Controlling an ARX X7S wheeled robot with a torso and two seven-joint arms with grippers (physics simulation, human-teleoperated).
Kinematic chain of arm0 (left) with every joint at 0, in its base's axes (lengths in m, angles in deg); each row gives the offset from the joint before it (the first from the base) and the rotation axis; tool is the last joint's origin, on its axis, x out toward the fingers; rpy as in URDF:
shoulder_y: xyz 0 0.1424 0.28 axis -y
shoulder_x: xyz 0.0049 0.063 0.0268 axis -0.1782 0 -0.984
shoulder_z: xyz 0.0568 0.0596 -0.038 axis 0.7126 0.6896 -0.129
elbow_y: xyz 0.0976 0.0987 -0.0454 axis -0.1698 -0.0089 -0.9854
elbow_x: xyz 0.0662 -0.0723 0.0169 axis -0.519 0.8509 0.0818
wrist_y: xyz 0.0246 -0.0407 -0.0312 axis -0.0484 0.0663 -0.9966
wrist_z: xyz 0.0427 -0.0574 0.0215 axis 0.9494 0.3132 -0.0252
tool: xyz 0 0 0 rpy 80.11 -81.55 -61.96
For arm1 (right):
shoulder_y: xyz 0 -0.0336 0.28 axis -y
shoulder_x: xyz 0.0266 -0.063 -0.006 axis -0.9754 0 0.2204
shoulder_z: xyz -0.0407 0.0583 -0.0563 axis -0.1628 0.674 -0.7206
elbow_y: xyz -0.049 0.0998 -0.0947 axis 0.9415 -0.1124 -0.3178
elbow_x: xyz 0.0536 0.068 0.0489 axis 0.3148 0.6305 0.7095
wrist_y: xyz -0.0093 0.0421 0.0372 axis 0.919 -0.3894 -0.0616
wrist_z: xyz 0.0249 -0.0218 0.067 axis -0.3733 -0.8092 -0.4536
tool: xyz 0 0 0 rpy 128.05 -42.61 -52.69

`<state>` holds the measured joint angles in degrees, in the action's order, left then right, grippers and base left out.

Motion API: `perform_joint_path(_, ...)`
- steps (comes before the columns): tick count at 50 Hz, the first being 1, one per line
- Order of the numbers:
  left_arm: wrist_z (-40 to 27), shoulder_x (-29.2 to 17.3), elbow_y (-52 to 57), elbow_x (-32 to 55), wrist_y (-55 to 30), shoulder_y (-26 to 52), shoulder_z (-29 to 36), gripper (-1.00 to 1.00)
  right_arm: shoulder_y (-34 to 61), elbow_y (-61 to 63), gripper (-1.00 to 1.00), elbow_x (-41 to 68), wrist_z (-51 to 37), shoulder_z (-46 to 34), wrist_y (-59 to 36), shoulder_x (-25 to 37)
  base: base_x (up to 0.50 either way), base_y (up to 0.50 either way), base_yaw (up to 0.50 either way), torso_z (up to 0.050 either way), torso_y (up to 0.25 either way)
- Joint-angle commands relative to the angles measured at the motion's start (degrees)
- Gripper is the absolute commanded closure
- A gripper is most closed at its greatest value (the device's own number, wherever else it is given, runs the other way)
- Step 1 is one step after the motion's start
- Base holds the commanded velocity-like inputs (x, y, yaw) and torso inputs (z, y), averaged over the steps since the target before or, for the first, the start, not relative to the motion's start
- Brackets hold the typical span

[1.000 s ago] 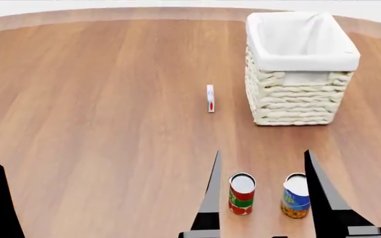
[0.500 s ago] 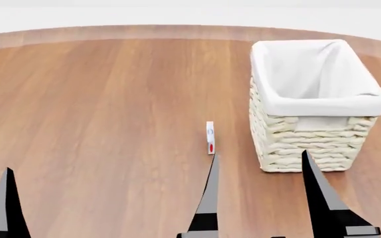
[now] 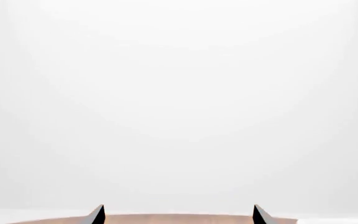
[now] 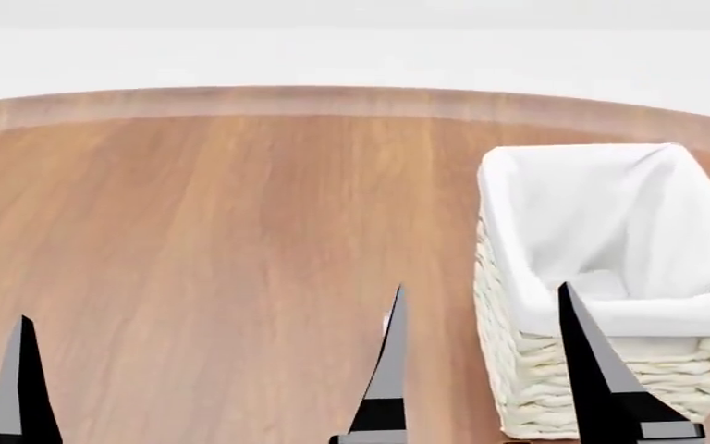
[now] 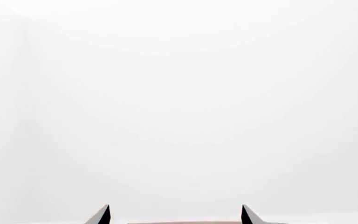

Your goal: Pick up the ketchup, and put it in the basket.

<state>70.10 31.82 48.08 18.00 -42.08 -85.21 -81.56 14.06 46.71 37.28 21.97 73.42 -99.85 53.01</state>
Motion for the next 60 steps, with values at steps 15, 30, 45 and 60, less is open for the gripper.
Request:
perform_joint_path(15, 0.4, 0.2, -4.0, -1.8, 3.3, 1.2, 0.4, -1.0, -0.8, -5.3, -1.0, 4.6, 0.8, 4.2, 7.0, -1.7, 0.11, -0.16, 0.0, 0.0, 0.001)
perform_joint_path(30, -0.7, -0.5, -3.7, -1.2, 2.9, 1.4, 0.8, -1.0, -0.8, -5.4, -1.0, 5.4, -0.2, 3.8, 7.2, -0.9, -0.07, -0.5, 0.0, 0.0, 0.0)
perform_joint_path(45, -1.6, -1.4, -4.0, -0.3, 3.3, 1.4, 1.1, -1.0, 1.1, -5.0, -1.0, -0.4, -5.5, 2.3, 2.6, 0.4, -0.01, -0.07, 0.0, 0.0, 0.0)
perform_joint_path(60, -2.9, -2.5, -4.9, 0.4, 4.3, 1.6, 1.6, -1.0, 0.6, -5.7, -1.0, -1.4, -5.3, 0.8, 4.6, 1.7, 0.0, 0.0, 0.06, 0.0, 0.0)
